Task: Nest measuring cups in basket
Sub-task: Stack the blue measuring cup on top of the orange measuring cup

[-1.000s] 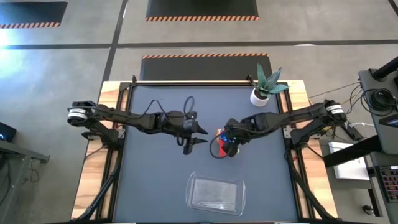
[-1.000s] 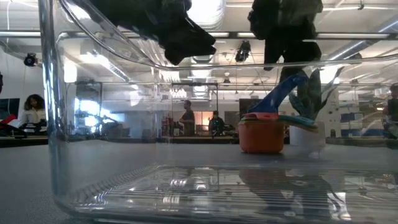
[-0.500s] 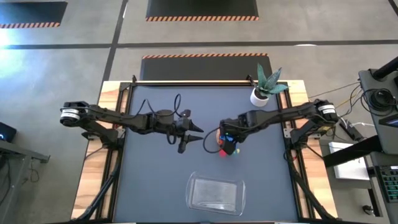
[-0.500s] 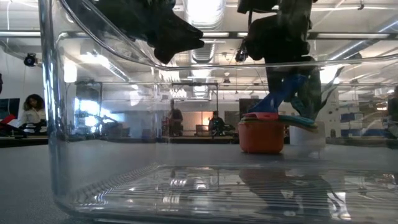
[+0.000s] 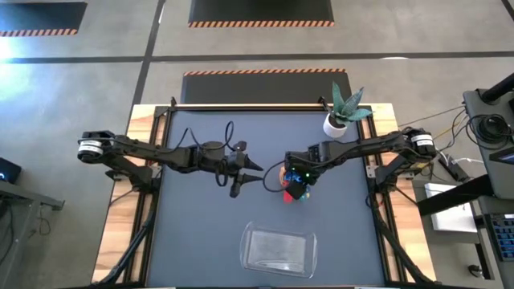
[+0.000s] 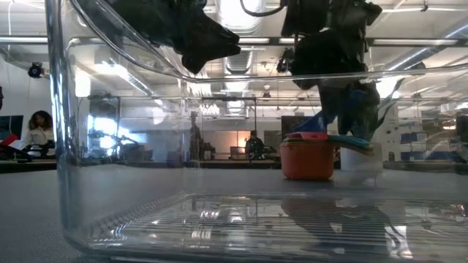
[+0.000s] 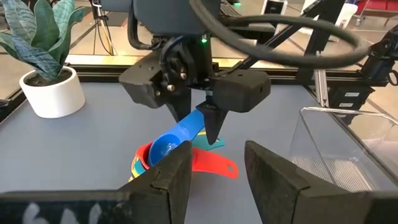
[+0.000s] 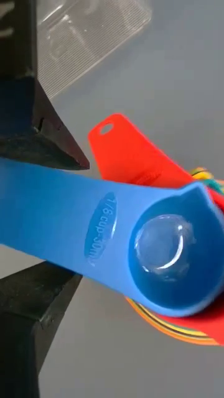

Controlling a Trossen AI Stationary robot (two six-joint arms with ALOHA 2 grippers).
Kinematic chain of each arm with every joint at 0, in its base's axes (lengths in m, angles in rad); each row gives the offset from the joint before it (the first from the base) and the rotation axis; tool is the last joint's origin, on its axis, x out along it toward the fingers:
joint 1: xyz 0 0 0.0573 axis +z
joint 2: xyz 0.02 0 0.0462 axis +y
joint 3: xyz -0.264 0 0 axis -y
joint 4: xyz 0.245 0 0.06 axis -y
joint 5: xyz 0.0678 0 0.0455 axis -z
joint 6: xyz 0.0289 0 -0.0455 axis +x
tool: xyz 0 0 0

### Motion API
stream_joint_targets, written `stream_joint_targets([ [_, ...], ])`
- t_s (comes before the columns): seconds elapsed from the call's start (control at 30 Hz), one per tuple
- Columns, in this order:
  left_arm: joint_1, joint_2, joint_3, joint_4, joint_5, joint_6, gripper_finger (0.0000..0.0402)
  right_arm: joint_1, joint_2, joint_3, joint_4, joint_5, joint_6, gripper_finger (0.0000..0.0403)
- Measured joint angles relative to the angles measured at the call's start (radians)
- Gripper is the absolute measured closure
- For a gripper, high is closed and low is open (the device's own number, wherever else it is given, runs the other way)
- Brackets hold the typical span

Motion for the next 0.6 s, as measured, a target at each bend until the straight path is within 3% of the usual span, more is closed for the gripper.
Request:
stream_joint_targets([
  [0.6, 0.0, 0.001, -0.002, -0.003, 0.0, 0.0, 0.0272, 0.001, -0.09, -0.019, -0.004, 0.011, -0.008, 0.0292],
])
